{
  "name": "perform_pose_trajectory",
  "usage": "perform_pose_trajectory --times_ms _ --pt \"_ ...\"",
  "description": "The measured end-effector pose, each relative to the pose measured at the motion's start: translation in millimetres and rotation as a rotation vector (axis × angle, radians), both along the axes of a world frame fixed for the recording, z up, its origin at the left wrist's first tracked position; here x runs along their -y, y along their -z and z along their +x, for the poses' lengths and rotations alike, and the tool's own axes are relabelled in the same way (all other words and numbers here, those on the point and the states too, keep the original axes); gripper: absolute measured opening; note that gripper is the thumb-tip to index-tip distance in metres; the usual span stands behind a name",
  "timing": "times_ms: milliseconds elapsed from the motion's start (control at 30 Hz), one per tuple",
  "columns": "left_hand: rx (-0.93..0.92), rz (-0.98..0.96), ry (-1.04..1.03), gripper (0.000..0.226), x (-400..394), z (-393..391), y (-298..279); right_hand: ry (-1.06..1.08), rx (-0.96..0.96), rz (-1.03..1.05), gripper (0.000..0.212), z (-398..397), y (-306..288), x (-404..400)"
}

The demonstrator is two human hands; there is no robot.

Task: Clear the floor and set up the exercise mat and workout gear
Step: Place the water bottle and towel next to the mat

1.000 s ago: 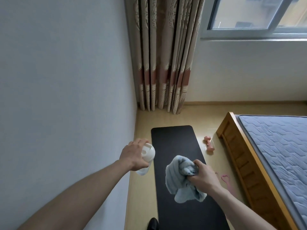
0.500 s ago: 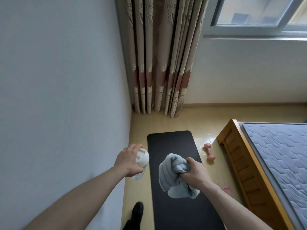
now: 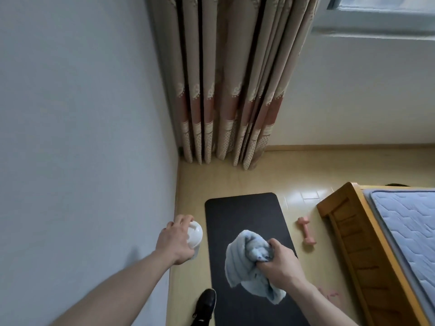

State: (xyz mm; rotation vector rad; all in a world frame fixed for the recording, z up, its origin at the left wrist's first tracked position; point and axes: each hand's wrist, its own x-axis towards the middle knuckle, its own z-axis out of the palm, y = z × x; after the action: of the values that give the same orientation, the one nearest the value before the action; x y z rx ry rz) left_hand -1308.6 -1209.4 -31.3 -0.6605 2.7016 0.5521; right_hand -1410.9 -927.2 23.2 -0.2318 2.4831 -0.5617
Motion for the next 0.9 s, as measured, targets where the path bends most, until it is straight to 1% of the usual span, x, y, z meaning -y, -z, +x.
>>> perform_pose_trajectory --times_ms 100,233,333,367,400,433,500,567,633,733,900 --pt "0.031 0.007 -0.020 0.080 32 -39 43 0.032 0.057 0.003 0.019 -38 27 32" --pt "0.071 0.012 -0.059 0.081 69 -80 119 0.090 0.109 -0.003 0.017 -85 80 70" --pt "0.094 0.021 -0.084 0.084 86 -102 184 0.101 0.147 0.010 0.018 -110 130 93" --pt "0.096 0.028 -0.084 0.084 92 -110 212 0.096 0.152 0.000 0.018 -119 156 102" --pt "0.107 0.024 -0.089 0.085 96 -116 224 0.095 0.161 0.005 0.018 -125 163 109" --pt "0.121 0.038 -0.096 0.086 98 -121 257 0.083 0.176 0.018 0.018 -131 194 115" --pt "0.133 0.040 -0.115 0.086 100 -125 301 0.086 0.192 0.024 0.017 -137 233 124" --pt "0.152 0.046 -0.125 0.087 101 -127 332 0.090 0.201 0.022 0.018 -140 262 131" --pt "0.153 0.043 -0.139 0.086 104 -132 388 0.105 0.223 0.012 0.018 -143 311 138" --pt "0.180 0.041 -0.164 0.087 108 -140 451 0.131 0.251 -0.012 0.017 -146 374 143" --pt "0.172 0.032 -0.178 0.086 121 -145 532 0.151 0.297 -0.024 0.016 -134 453 144"
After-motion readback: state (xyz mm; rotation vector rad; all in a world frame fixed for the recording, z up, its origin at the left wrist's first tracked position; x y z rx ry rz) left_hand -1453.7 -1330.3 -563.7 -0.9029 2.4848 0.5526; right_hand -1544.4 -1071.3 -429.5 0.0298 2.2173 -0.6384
